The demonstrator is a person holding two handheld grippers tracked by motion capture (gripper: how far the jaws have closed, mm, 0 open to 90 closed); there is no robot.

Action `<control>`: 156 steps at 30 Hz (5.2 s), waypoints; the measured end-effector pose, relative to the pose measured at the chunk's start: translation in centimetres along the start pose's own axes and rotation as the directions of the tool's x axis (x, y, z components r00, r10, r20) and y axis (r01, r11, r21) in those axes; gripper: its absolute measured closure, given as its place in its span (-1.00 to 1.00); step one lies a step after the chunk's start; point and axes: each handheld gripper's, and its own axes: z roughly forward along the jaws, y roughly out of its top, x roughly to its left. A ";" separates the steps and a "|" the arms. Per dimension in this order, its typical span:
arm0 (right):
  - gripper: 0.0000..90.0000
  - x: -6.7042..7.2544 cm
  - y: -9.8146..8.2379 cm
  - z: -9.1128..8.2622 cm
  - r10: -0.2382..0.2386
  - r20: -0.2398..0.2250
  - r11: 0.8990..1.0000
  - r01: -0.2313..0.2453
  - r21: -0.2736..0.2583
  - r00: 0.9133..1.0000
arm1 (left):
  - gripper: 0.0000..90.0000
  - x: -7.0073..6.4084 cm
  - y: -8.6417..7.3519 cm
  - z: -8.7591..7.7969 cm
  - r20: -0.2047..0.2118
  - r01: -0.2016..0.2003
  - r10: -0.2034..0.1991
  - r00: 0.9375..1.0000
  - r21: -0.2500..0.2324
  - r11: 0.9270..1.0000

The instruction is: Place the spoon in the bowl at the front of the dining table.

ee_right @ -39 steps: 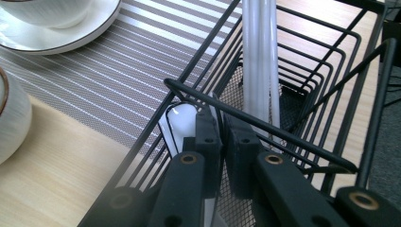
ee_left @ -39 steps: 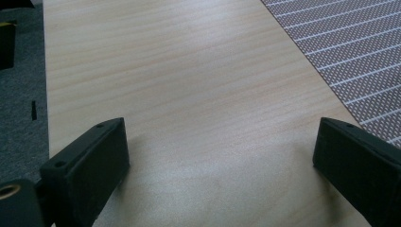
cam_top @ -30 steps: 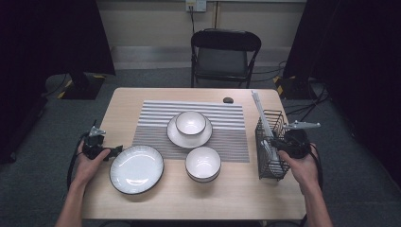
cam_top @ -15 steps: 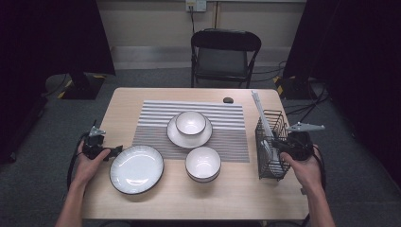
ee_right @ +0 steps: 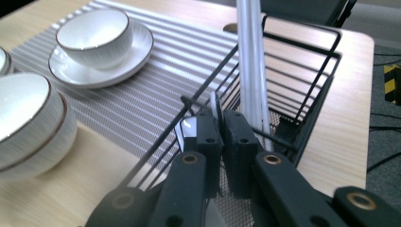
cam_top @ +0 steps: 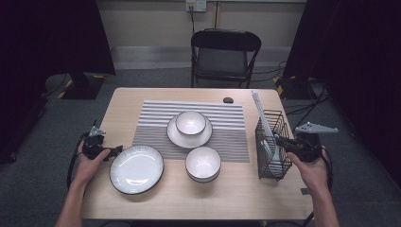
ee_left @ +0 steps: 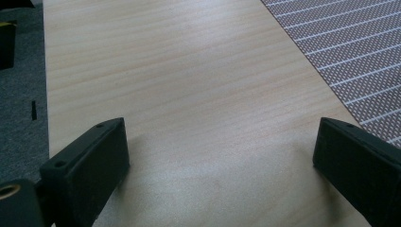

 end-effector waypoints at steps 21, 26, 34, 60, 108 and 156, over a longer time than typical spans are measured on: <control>0.91 0.9 1.5 1.5 0.030 0.052 0.999 -0.029 -0.018 0.998 | -0.92 0.0 0.0 0.0 0.000 0.000 0.000 1.000 0.000 1.000; 0.90 1.1 1.6 1.8 0.030 0.058 0.999 -0.030 -0.011 0.998 | -0.92 0.0 0.0 0.0 0.001 -0.001 0.001 1.000 0.000 1.000; 0.91 1.5 1.7 1.9 0.034 0.064 0.999 -0.033 -0.015 0.997 | -0.92 0.0 0.0 0.0 0.001 -0.001 0.001 1.000 0.000 1.000; 0.92 2.3 3.0 0.0 0.040 0.064 0.991 -0.031 -0.130 0.997 | -0.92 0.0 0.0 0.0 0.001 0.000 0.000 1.000 -0.001 1.000; 0.92 6.8 8.4 1.7 -0.032 -0.023 0.978 0.027 -0.206 0.999 | -0.92 0.0 0.0 0.0 0.002 -0.005 0.005 1.000 0.002 1.000; 0.92 13.0 11.6 10.3 -0.061 -0.201 0.980 0.021 -0.197 0.978 | -0.93 0.0 0.0 0.0 0.006 -0.006 0.006 1.000 0.001 1.000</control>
